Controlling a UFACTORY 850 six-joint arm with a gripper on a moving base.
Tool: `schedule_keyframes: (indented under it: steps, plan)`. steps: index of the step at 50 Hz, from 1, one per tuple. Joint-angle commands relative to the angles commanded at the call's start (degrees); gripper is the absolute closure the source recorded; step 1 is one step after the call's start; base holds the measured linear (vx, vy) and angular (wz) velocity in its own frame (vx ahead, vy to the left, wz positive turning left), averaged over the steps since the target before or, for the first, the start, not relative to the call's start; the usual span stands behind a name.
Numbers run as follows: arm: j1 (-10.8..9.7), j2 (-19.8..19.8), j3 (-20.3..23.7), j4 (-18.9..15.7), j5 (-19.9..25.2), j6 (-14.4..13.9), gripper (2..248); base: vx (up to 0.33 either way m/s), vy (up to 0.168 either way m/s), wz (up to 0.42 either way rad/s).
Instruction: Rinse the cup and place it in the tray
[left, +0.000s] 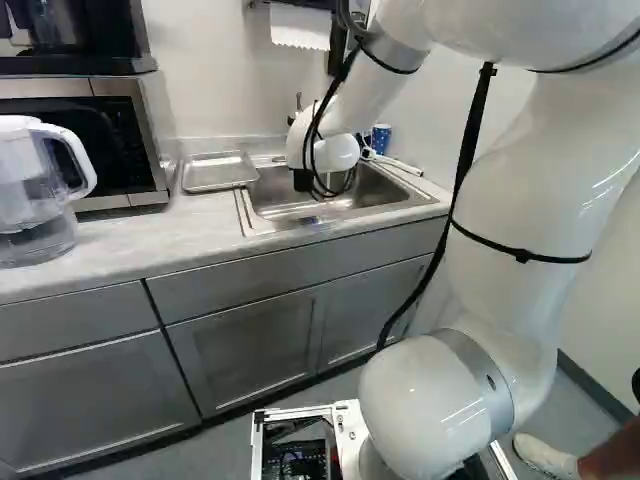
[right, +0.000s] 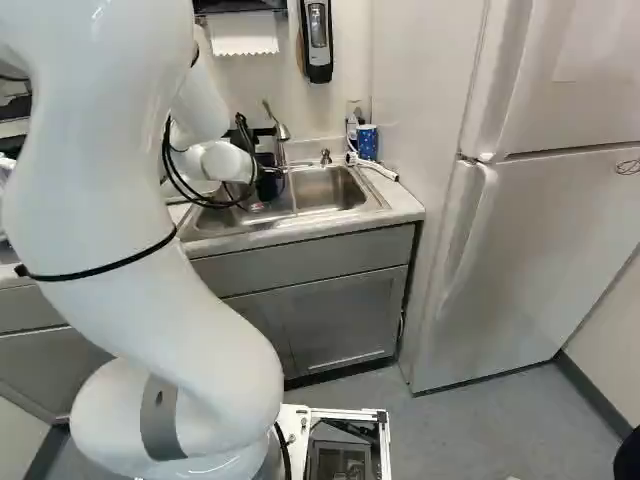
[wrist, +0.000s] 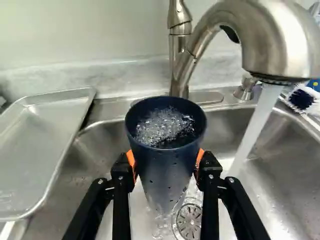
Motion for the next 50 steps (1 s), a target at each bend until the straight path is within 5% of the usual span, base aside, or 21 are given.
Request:
schedule_keyframes:
  steps: [21, 50]
  plan:
    - [2.6, 1.6, -1.02, 0.0, -0.05, 0.0, 125, 0.0, 0.0, 0.0]
    - [2.85, 4.37, -1.84, 0.0, -1.02, 0.0, 125, 0.0, 0.0, 0.0]
